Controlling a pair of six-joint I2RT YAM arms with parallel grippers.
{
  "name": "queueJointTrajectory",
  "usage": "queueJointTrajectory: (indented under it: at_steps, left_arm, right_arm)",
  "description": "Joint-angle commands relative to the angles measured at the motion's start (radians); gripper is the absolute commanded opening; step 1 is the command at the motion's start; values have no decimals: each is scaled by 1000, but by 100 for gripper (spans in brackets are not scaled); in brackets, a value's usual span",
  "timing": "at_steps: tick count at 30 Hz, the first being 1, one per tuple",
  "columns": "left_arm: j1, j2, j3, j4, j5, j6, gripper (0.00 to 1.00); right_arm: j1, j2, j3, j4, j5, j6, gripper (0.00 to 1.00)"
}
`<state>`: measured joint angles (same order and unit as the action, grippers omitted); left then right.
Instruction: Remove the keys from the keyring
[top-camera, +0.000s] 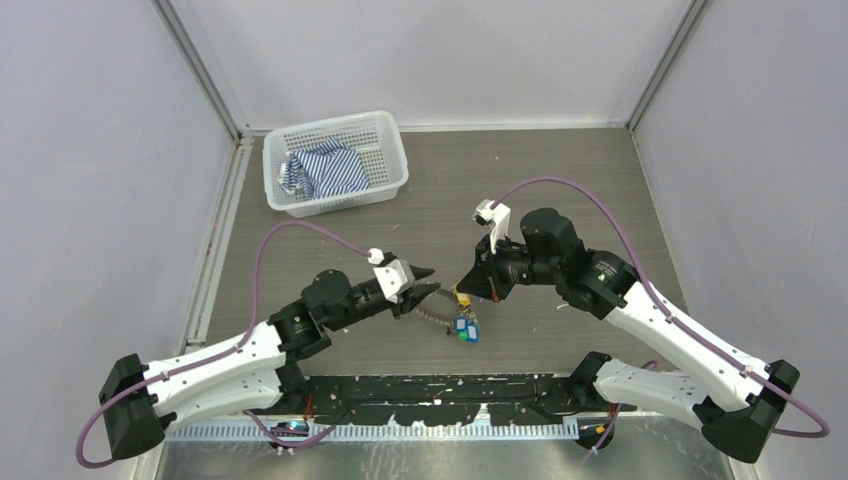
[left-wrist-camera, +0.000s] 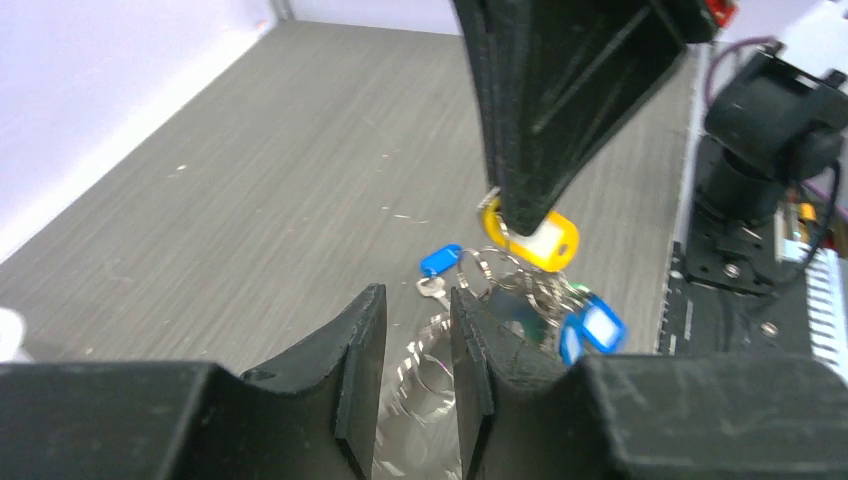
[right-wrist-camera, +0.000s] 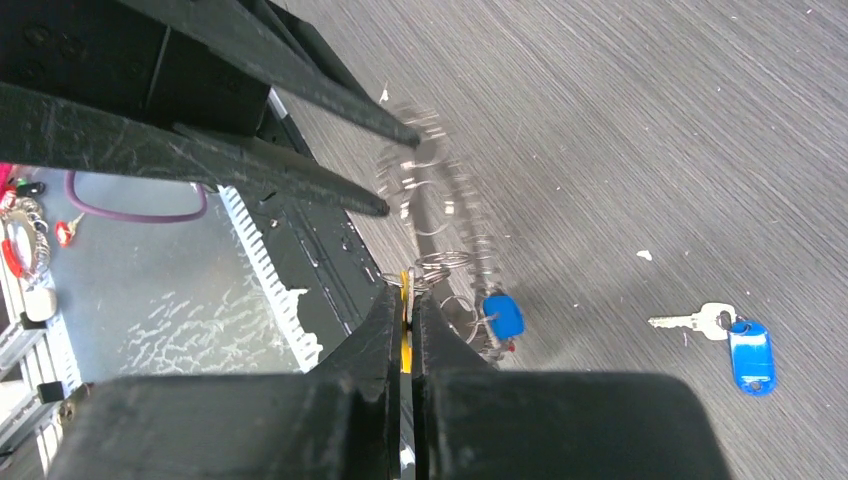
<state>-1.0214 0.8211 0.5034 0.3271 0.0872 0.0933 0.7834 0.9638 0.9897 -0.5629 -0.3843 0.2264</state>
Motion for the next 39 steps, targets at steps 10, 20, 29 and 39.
queueJointTrajectory:
  at_steps: [10,20,29,39]
  left_arm:
    - [0,50,-29,182,151,5,30]
    - [0,118,-8,211,169,-14,24]
    - [0,111,2,221,213,-50,28]
    - [0,135,55,158,225,-25,31]
  right_arm:
    - [-6,-35,53,37,-95,-11,1]
    - [-7,-12,85,3,-65,-35,1]
    - [-7,2,93,-10,-50,-47,1]
    - [-7,30,123,-42,-77,-63,1]
